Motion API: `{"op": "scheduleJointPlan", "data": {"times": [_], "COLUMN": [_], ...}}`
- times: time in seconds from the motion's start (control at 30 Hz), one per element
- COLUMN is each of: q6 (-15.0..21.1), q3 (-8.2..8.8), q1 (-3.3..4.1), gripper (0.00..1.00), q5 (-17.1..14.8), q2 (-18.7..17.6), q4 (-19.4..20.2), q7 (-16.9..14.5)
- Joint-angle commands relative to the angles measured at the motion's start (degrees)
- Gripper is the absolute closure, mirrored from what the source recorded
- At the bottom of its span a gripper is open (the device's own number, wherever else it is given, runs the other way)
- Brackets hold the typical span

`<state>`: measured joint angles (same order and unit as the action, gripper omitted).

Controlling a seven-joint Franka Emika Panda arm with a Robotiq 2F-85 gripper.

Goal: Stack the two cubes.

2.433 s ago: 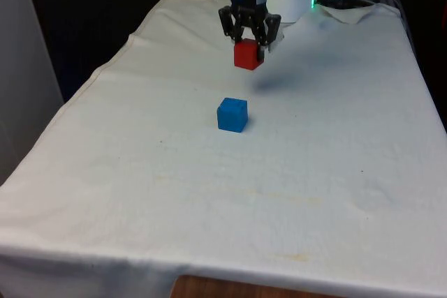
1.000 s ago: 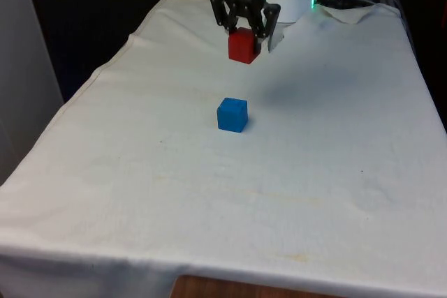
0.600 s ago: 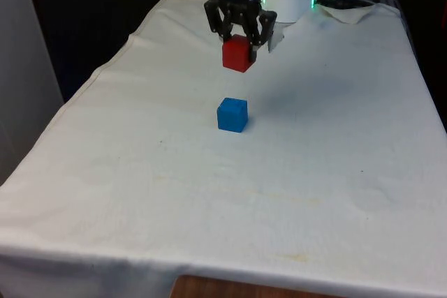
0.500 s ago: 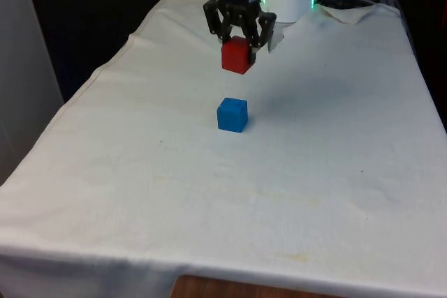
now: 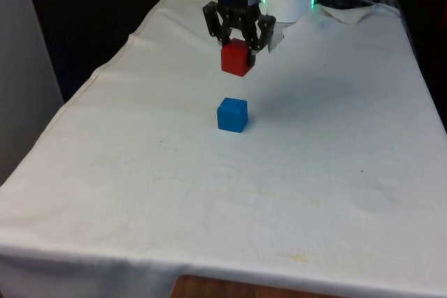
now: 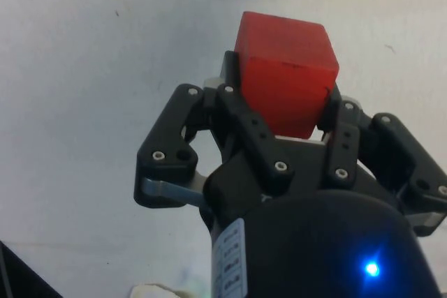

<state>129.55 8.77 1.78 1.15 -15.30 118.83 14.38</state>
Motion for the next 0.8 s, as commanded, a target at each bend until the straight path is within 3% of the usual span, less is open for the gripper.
{"op": "scheduleJointPlan", "data": {"times": [0.0, 0.77], "q6": [0.4, 5.96], "q3": [0.0, -0.17], "q1": [0.0, -0.11], "gripper": [1.0, 1.0], "q5": [-0.34, -2.98], "q2": [0.0, -5.04], "q4": [0.06, -2.69], "q7": [0.23, 1.55]}}
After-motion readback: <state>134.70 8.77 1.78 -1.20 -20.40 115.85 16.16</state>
